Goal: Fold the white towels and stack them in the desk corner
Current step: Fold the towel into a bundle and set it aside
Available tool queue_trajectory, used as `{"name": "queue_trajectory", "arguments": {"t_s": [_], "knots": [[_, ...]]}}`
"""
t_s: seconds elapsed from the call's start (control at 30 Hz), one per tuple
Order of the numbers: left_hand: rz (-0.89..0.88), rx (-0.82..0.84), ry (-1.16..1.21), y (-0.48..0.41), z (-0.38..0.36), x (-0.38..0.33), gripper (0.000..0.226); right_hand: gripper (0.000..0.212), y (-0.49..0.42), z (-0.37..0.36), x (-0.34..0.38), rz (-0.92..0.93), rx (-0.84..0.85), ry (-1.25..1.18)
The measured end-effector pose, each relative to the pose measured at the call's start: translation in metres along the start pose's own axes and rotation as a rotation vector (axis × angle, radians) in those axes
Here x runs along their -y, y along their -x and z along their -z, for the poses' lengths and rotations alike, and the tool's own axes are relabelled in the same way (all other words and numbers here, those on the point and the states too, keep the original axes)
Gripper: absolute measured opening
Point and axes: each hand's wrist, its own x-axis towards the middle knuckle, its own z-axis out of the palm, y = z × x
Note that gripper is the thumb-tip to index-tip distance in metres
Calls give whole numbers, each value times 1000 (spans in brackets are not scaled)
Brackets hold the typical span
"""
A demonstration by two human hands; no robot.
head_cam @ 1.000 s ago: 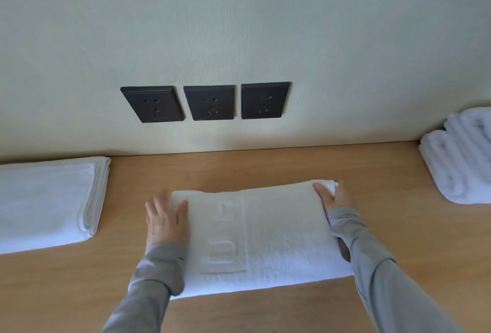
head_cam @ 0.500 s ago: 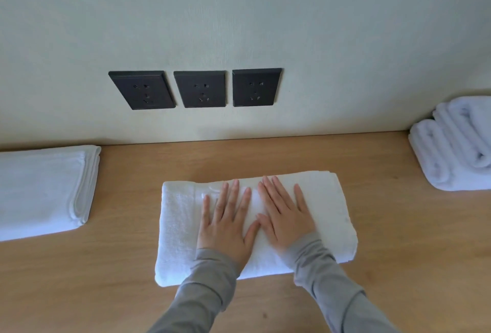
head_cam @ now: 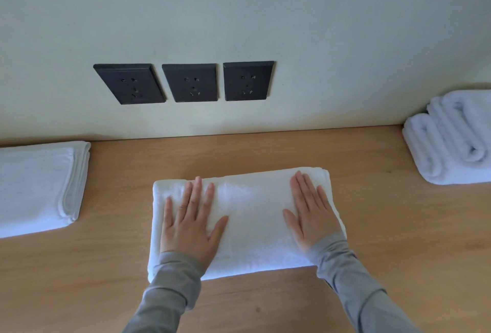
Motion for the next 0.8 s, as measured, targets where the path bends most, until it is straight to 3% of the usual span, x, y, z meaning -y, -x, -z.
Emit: {"name": "queue_trajectory", "arguments": {"t_s": [0.3, 0.4, 0.53, 0.8], "knots": [[19, 28, -48, -7, 2, -7, 74, 64, -9, 0, 2, -48, 33, 44], [36, -26, 6, 3, 9, -34, 72, 61, -5, 10, 28, -116, -5, -17], [-62, -37, 80, 31, 9, -80, 59, 57, 18, 14, 70, -30, -86, -40], [-26, -41, 44, 59, -7, -4, 75, 74, 46, 0, 22, 52, 0, 53]]}}
